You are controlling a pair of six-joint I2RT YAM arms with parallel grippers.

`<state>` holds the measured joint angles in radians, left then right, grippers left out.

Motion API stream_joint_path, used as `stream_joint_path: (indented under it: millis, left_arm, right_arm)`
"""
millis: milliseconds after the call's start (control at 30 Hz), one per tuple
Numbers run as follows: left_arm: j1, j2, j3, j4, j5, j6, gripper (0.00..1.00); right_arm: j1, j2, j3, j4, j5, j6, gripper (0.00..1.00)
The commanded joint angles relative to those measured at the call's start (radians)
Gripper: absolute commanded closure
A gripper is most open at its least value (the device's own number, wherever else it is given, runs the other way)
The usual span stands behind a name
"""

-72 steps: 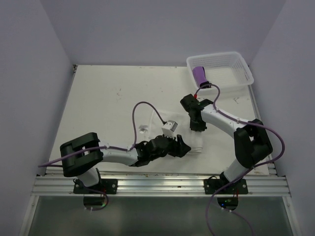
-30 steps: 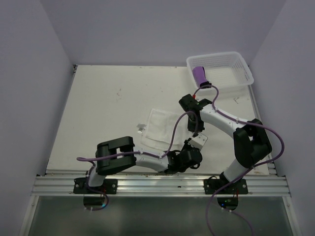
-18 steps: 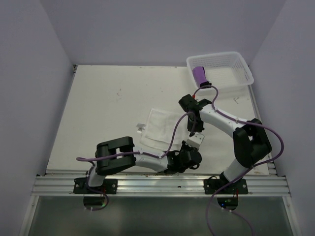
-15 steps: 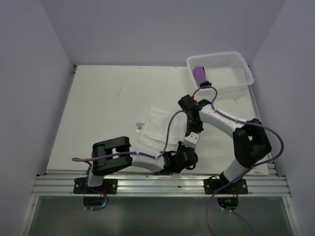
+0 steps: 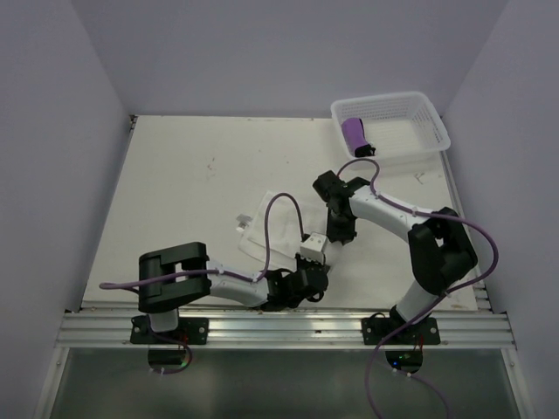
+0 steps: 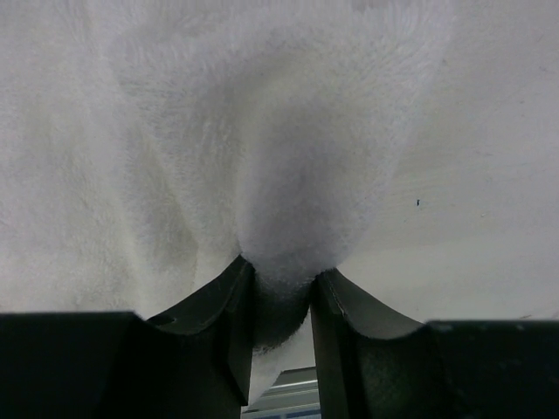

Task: Roll the towels
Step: Roll the towel

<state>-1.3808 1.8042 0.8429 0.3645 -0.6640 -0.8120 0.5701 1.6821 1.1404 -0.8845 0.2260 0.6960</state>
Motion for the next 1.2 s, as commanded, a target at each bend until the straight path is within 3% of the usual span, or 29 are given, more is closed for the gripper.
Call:
stream_joint_path:
  millis: [0,233,533,700,1167]
  left_arm:
    - [-0.017,-0.06,-0.067,-0.062,0.012,-0.088,1.0]
    - [-0.029,-0.081,-0.094,-0.09,0.0,-0.134,1.0]
    - [-0.057,-0.098,-0.102,-0.119,-0.037,-0.159,1.0]
    - [-0.07,-0.086,-0.093,-0.131,-0.042,-0.164,1.0]
    - [-0.086,-0.077,-0.08,-0.153,-0.055,-0.173,1.0]
  right_arm:
    - [-0.038,0.004,0.024,0.039,0.108,-0.023,0.67]
    - [-0.093,-0.005,0.012,0.051,0.102,-0.041,0.62]
    - [-0.144,0.007,0.012,0.088,0.092,-0.081,0.49]
    - [-0.153,0.005,-0.002,0.137,0.055,-0.089,0.48]
    - [-0.154,-0.035,-0.109,0.243,-0.05,-0.084,0.29]
